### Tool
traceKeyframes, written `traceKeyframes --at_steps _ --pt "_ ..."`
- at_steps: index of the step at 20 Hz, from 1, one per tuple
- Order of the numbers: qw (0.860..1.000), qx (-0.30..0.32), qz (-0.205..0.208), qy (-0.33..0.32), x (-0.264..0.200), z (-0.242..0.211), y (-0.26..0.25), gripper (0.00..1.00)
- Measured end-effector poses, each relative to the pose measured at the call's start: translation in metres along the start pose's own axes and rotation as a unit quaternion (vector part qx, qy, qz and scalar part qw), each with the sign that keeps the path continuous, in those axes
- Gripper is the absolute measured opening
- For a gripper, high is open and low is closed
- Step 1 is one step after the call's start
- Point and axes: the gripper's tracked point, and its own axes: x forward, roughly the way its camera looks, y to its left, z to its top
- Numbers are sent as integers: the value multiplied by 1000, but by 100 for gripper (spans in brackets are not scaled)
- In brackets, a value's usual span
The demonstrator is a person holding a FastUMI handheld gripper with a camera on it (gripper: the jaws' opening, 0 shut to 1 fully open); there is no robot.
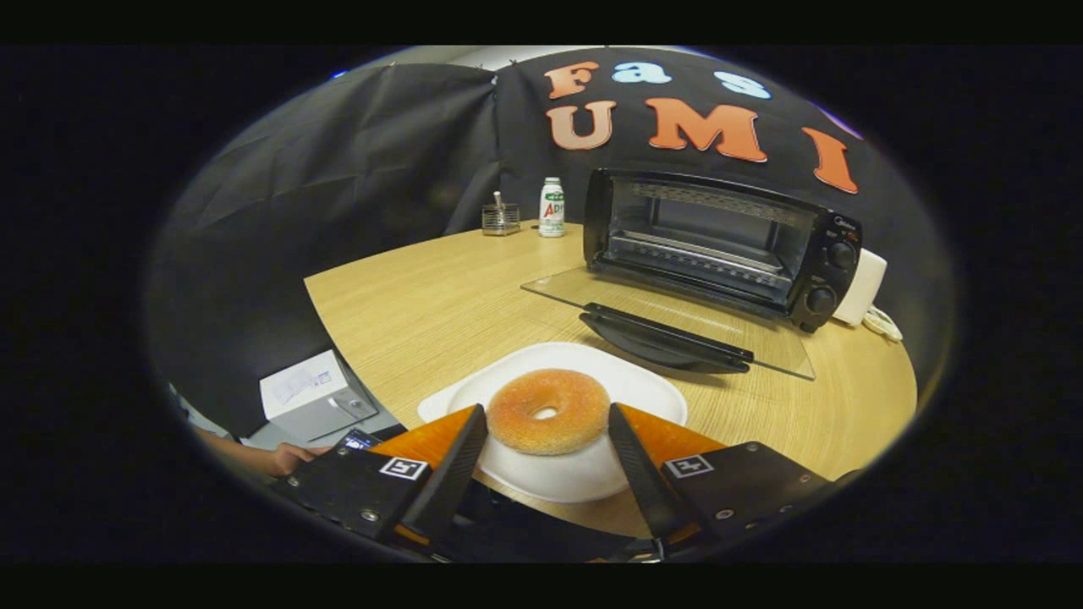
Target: Open the toaster oven, put the food inside, and close the toaster oven door.
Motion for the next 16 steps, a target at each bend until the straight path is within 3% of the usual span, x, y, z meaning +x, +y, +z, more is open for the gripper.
traceKeyframes --at_steps 4,9,11,16 --pt "999 32 2 13 3 -1 -4 68" --pt "994 108 6 14 1 1 -8 34" --pt "992 125 16 0 -1 10 -8 27" --pt "978 196 33 -60 1 50 -15 27"
